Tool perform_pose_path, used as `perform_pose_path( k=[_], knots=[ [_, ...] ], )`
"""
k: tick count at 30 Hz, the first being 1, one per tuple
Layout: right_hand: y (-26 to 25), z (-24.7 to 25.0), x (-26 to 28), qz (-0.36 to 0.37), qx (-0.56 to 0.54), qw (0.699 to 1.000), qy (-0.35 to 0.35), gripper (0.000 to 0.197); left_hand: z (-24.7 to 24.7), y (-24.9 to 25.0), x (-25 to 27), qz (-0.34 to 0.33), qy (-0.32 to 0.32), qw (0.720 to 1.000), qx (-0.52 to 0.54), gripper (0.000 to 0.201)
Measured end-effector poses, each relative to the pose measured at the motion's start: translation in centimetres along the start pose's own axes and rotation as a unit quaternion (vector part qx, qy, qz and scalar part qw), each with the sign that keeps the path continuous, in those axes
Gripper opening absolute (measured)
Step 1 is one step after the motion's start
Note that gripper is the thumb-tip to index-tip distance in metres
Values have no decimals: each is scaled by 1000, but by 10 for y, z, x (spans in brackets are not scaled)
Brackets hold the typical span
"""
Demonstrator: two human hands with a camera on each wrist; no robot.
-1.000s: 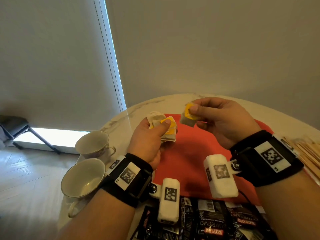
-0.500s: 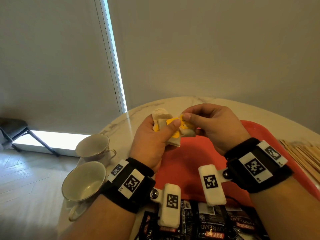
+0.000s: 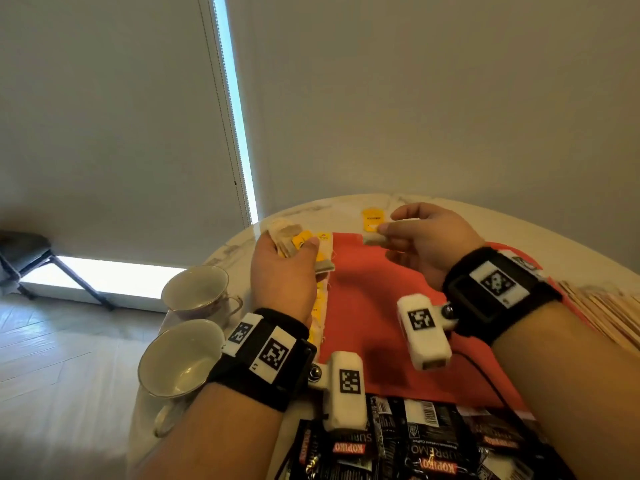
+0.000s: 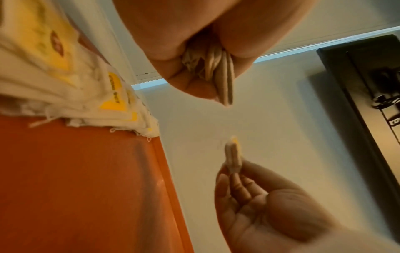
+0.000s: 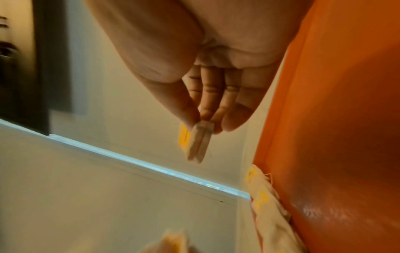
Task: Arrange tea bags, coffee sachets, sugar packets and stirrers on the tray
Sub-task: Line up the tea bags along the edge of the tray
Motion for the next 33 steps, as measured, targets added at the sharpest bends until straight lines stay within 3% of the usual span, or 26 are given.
perform_pose_path(
  k=[8, 17, 29, 33],
  knots=[
    [10, -29, -67, -66, 85, 993, 37, 14, -1, -4, -3, 20, -5, 1000, 2, 24],
    [18, -65, -106, -89, 157, 983, 11, 15, 3, -4, -6, 30, -10, 999, 13, 34],
    [17, -68, -119, -85, 262, 960, 44, 19, 4, -8, -7, 41, -9, 999, 6, 26],
    [14, -59, -119, -87, 234, 968, 18, 14, 4, -8, -7, 54, -5, 998, 22, 24]
  ],
)
Point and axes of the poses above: each hand's wrist, its own x-axis away from the middle knuckle, its own z-axis out of the back of the hand, y = z × x, the point moved 1 cm from there along -x, towards the middle knuckle, and after that the axes turned 14 degrees about -z, right-handed, at the moved point
